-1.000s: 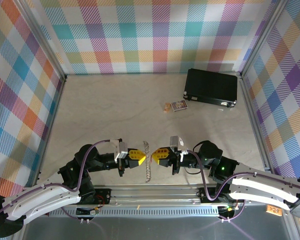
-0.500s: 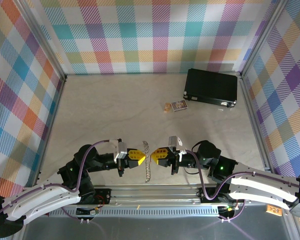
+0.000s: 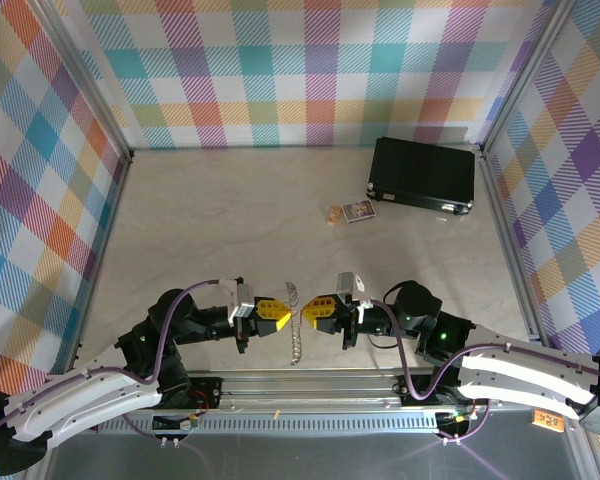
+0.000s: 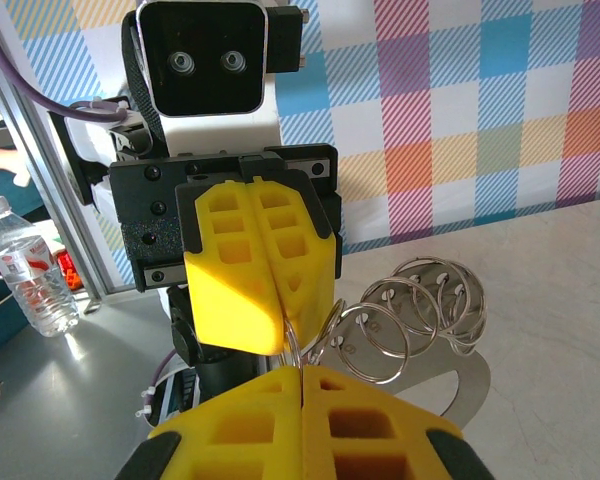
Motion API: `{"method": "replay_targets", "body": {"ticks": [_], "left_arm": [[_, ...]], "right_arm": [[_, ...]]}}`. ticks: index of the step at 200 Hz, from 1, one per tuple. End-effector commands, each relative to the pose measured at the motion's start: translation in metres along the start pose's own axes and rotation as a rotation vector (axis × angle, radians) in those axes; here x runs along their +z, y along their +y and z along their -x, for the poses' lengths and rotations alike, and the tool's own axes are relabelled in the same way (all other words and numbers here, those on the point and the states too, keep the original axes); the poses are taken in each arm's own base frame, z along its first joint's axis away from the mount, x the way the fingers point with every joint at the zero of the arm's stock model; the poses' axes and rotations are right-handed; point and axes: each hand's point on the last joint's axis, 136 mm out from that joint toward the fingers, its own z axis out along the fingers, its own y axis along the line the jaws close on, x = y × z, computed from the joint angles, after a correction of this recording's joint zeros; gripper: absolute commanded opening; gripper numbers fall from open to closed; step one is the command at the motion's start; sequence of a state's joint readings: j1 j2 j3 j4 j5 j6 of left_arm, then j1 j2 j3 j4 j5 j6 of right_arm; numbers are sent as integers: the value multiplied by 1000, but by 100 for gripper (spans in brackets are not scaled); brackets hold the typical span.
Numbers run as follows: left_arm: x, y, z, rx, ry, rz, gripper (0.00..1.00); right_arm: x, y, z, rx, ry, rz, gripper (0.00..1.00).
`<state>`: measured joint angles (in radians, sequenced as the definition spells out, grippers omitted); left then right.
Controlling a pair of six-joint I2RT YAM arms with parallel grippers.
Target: Put the keys on the keyring
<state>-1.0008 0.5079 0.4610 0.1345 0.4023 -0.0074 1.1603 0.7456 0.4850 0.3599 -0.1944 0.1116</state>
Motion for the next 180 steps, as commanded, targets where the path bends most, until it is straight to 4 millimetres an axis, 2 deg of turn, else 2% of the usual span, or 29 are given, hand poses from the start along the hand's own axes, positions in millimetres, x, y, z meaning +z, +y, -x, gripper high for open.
{"method": "replay_targets", "body": {"ticks": [1,180], "left_arm": [[-2,-6,13,33,-56,-24,0],[-2,-6,12,32,-54,-23,0]], "right_arm": [[1,8,12,-23,-41,36,0],[4,16,13,-21,-32,79,0]]}}
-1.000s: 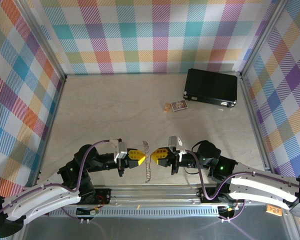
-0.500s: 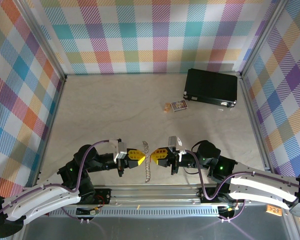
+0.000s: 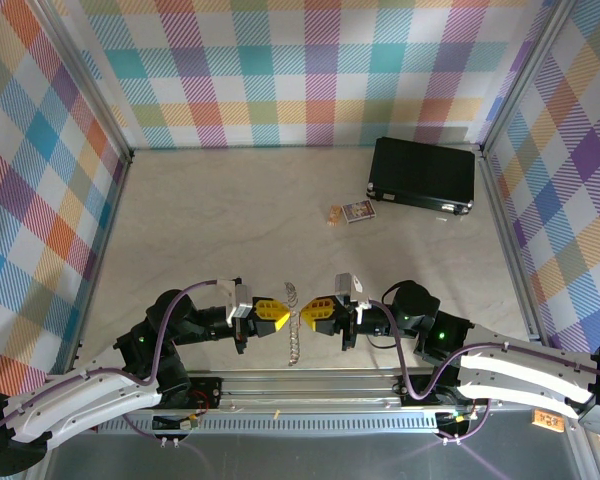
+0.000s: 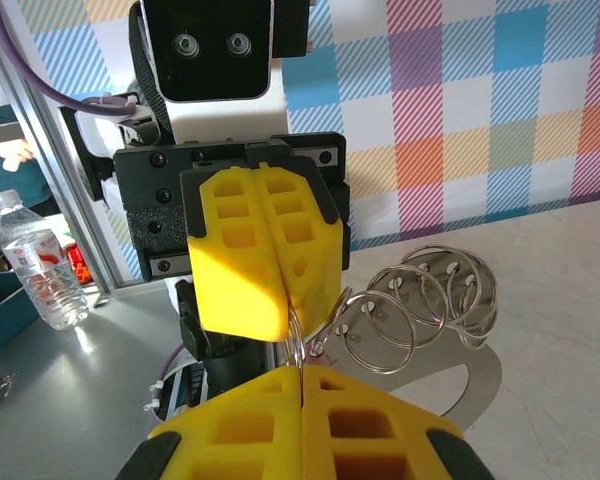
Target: Put the keys on the keyring
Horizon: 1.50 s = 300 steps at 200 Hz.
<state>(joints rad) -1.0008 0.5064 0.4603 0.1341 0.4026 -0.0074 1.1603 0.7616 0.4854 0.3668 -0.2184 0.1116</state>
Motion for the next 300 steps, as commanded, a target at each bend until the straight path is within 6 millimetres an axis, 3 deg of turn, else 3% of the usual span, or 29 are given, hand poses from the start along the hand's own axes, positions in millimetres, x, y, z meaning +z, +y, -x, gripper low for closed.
{"method": "replay_targets", "body": {"ticks": [1,300], "left_arm": [[-2,-6,12,31,-54,-22,0],[-1,-7,11,35,-49,-31,0]], "right_arm": [[2,13,16,-24,-43,56,0],[-4,8,19,-21,-63,15,0]]}}
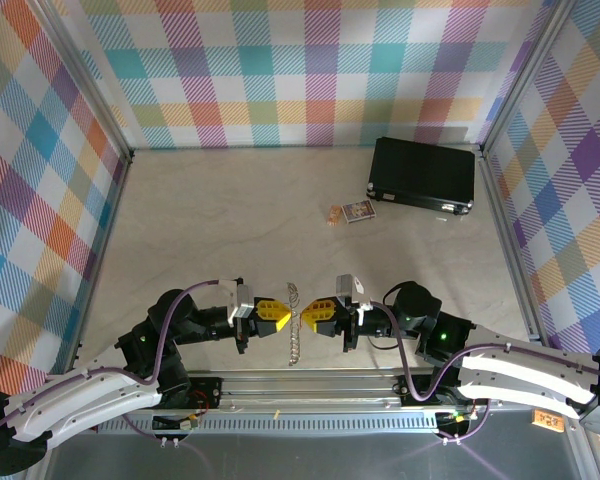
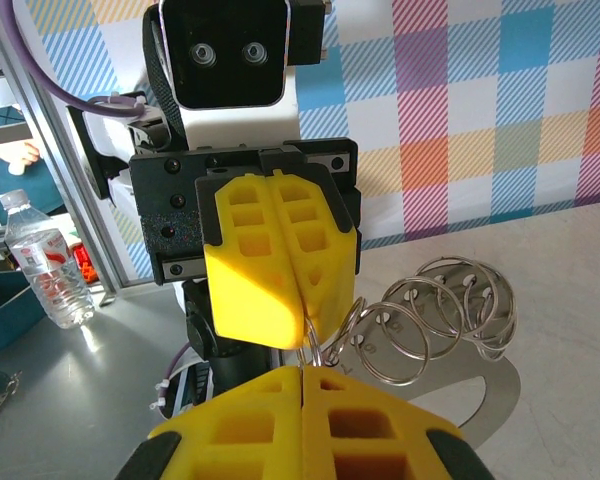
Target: Put the keys on the keyring
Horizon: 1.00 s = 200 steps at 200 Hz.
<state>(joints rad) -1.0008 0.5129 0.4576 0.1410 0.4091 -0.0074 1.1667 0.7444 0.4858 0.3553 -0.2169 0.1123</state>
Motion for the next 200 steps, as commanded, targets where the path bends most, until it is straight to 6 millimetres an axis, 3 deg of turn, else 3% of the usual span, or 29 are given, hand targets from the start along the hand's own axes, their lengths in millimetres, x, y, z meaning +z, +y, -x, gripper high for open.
{"method": "replay_targets", "body": {"ticks": [1,200], "left_arm": [[-2,-6,12,36,-51,-23,0],[-3,-7,12,37,-53,-30,0]], "right_arm": [[-2,4,16,-20,-58,7,0],[1,2,12,-16,-48,4,0]]}}
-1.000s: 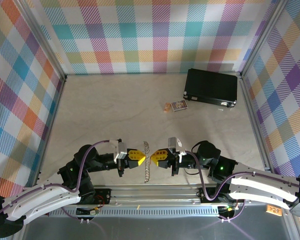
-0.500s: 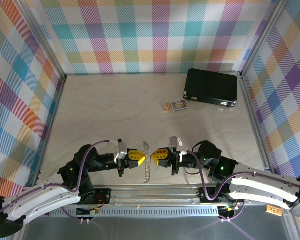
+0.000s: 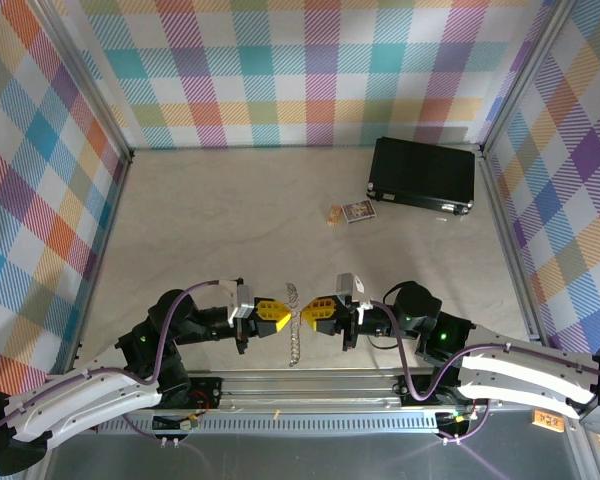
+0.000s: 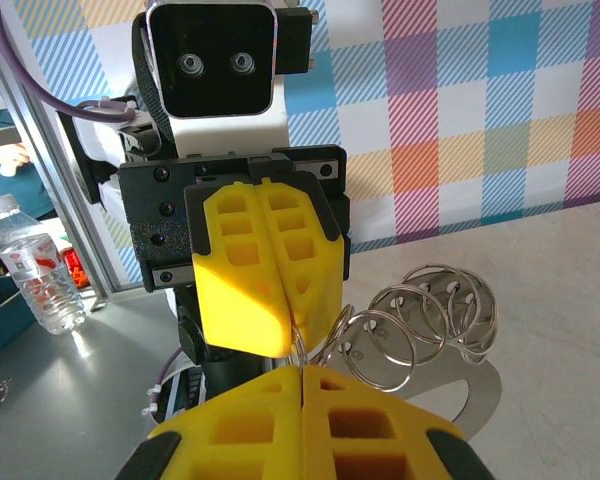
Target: Put the keys on the keyring
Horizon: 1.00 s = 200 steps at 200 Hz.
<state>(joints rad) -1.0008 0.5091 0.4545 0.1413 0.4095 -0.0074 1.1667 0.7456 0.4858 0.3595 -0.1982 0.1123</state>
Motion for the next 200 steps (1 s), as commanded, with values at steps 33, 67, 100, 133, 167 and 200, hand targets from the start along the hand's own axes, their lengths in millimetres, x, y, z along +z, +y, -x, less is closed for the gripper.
{"method": "replay_targets", "body": {"ticks": [33,67,100,133,167,200], "left_arm": [[-3,-8,13,36,-53,-31,0],[-3,-7,13,37,-54,-28,0],[-3,-8,13,37,-56,-31,0],[-3,-8,13,38,-56,-31,0],[-3,-8,13,38,-57,-29,0],[-4,-7,13,38,-57,-27,0]], "right_arm": [[0,4,10,-16,-44,15,0],[-2,3,11,-15,-50,6,0],[-2,3,11,-15,-50,4,0],[-1,2,11,-15,-49,1,0],[-2,2,11,-15,-51,0,0],[-1,3,11,-15,-51,4,0]]}}
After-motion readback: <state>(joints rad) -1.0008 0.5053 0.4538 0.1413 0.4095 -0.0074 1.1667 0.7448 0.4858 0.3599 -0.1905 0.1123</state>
